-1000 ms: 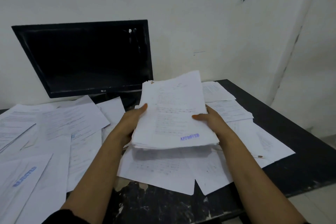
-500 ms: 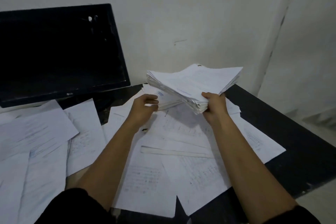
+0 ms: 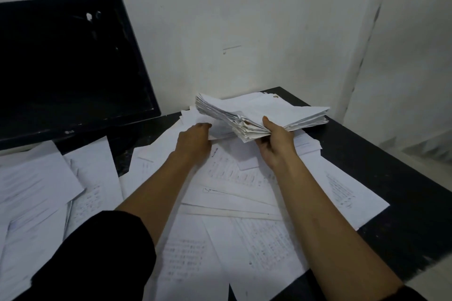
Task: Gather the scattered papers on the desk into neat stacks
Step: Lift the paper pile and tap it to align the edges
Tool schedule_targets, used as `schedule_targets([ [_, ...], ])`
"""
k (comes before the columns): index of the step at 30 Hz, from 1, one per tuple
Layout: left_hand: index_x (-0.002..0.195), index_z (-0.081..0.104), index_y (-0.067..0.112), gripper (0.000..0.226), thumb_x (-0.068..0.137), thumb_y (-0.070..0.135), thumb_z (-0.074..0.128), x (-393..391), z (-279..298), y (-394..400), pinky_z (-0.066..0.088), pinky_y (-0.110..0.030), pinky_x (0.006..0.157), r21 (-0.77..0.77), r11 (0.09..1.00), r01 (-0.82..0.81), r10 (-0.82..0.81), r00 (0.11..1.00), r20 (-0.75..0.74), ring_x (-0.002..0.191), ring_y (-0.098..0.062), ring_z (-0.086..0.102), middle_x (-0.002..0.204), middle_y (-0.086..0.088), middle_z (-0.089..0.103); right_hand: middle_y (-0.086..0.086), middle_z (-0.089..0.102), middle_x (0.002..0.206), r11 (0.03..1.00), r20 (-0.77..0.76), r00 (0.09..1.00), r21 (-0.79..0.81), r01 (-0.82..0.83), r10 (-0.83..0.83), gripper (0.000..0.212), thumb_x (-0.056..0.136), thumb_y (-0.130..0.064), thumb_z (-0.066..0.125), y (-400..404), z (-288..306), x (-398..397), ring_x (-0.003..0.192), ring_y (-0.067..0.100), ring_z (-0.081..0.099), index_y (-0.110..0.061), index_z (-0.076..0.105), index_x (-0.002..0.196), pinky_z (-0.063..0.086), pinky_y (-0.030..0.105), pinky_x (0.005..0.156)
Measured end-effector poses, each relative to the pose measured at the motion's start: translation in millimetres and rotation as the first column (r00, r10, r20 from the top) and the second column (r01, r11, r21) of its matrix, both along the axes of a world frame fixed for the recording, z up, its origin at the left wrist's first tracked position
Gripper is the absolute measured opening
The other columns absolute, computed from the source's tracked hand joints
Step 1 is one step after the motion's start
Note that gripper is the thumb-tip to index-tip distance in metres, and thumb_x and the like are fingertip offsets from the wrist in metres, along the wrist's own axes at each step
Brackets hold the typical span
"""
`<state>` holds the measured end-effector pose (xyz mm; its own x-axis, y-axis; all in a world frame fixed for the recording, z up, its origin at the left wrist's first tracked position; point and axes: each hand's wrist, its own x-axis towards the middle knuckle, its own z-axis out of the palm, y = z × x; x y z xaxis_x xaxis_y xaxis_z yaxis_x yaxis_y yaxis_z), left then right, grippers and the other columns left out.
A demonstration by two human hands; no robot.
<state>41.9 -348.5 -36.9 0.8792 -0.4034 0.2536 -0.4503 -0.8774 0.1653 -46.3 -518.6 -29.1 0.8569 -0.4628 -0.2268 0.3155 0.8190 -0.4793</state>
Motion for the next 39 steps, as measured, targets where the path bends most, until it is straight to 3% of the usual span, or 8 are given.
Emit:
schedule_targets([
  [6,0.111,0.071,0.027,0.029,0.099,0.020,0.046,-2.7,-16.0,7.1,0.031,-0.047,0.106,-0.182,0.983,-0.017,0.036,0.994,0.100,0.105,-0.027,0.061,0.114,-0.001,0.070,0.015,0.064,0.124,1.000,0.002,1.000,-0.014,-0.001,0.001,0.061,0.085,0.008,0.063,1.6,1.6,1.1,0.107,0.031,0.066,-0.010,0.040,0.138,0.058,0.035,0.062],
  [13,0.111,0.073,0.021,0.029,0.089,0.039,0.068,-50.4,-14.3,23.7,0.049,-0.042,0.091,-0.500,0.865,0.046,-0.041,0.999,0.020,0.106,-0.023,0.062,0.122,0.000,0.066,0.017,0.057,0.127,0.987,-0.095,0.993,-0.140,-0.084,0.071,0.061,0.087,0.011,0.058,16.7,5.5,-5.1,0.105,0.032,0.063,-0.013,0.030,0.136,0.059,0.037,0.058],
  [19,0.108,0.073,0.028,0.030,0.081,0.041,0.076,-81.9,-23.4,36.9,0.041,-0.042,0.096,-0.416,0.898,-0.147,0.118,0.989,-0.093,0.114,-0.030,0.049,0.121,-0.003,0.056,0.007,0.054,0.125,0.931,-0.203,0.974,-0.328,-0.161,0.097,0.061,0.089,0.003,0.060,35.4,5.6,-9.0,0.101,0.023,0.061,-0.018,0.028,0.136,0.057,0.026,0.051],
  [23,0.127,0.047,0.023,0.083,0.060,0.052,0.086,-89.1,-27.2,40.6,0.031,-0.041,0.099,-0.553,0.795,-0.248,0.243,0.966,-0.084,0.123,-0.028,0.033,0.130,-0.006,0.038,0.008,0.058,0.125,0.918,-0.234,0.964,-0.342,-0.201,0.124,0.057,0.090,-0.006,0.063,38.6,2.9,-7.5,0.100,0.023,0.063,-0.015,0.030,0.136,0.055,0.024,0.052],
  [26,0.146,0.030,0.029,0.106,0.059,0.044,0.090,-85.6,-28.0,44.7,0.026,-0.047,0.106,-0.592,0.794,-0.140,0.180,0.984,0.009,0.139,-0.028,0.019,0.152,-0.005,0.021,0.015,0.060,0.124,0.902,-0.235,0.951,-0.335,-0.274,0.201,0.054,0.090,-0.005,0.060,40.7,0.9,-6.8,0.101,0.029,0.066,-0.009,0.034,0.137,0.057,0.032,0.060],
  [31,0.144,0.042,0.031,0.082,0.074,0.015,0.083,-69.2,-32.0,50.1,0.017,-0.057,0.113,-0.513,0.857,-0.042,0.143,0.977,0.159,0.147,-0.031,0.013,0.159,-0.002,0.024,0.018,0.065,0.120,0.826,-0.183,0.911,-0.386,-0.411,0.369,0.037,0.097,-0.010,0.056,42.4,4.3,-13.9,0.101,0.033,0.068,-0.002,0.047,0.132,0.060,0.040,0.070],
  [35,0.128,0.061,0.021,0.045,0.086,0.007,0.068,-64.0,-32.5,51.2,0.011,-0.055,0.116,-0.537,0.843,-0.037,0.109,0.989,0.103,0.141,-0.027,0.035,0.143,-0.003,0.052,0.019,0.071,0.108,0.713,-0.226,0.862,-0.488,-0.503,0.453,0.036,0.096,-0.027,0.058,44.1,9.9,-22.5,0.085,0.029,0.073,-0.003,0.056,0.122,0.060,0.030,0.063],
  [39,0.110,0.069,0.019,0.018,0.095,0.020,0.059,-64.8,-29.0,51.4,0.006,-0.049,0.119,-0.555,0.827,-0.095,0.181,0.978,0.102,0.104,-0.023,0.063,0.104,-0.002,0.072,0.008,0.068,0.076,0.555,-0.472,0.880,-0.719,-0.418,0.051,0.047,0.090,-0.052,0.058,40.5,16.4,-27.1,0.049,0.010,0.057,-0.008,0.062,0.107,0.045,0.021,0.045],
])
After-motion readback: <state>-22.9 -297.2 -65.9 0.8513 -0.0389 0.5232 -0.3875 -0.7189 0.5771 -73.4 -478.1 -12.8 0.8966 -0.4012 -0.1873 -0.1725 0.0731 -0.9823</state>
